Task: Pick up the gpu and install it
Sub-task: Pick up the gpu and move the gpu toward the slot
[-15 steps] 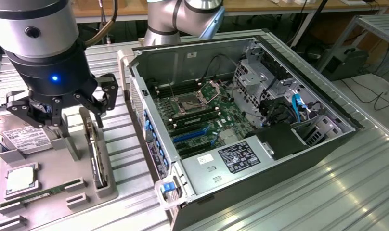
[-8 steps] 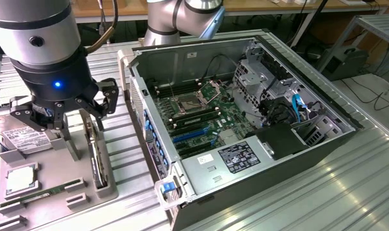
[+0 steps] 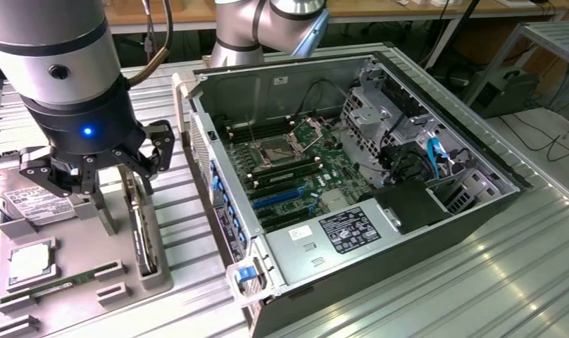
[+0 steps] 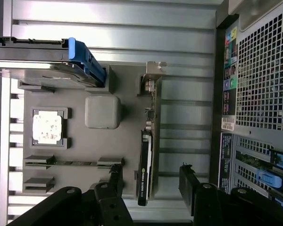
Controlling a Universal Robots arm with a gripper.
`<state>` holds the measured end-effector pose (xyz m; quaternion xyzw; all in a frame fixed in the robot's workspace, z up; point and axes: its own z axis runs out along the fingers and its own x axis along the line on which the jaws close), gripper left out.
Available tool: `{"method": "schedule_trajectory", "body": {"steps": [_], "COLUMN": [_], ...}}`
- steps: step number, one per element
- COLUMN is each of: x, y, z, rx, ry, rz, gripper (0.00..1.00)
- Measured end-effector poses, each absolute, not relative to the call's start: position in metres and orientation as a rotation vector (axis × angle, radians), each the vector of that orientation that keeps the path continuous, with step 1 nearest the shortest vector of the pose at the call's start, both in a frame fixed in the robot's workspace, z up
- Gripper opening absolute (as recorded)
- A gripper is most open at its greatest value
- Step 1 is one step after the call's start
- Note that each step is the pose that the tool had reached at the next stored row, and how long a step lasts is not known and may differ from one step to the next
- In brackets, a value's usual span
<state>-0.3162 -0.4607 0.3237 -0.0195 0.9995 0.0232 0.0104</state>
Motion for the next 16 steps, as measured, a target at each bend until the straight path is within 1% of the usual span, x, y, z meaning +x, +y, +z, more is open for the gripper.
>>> {"method": "schedule_trajectory", "body": {"steps": [16], "x": [-0.316], "y": [-0.459], "z": [0.309], "rx": [-0.061], "ry": [3.119], "rz": [0.072], "gripper": [0.6]}}
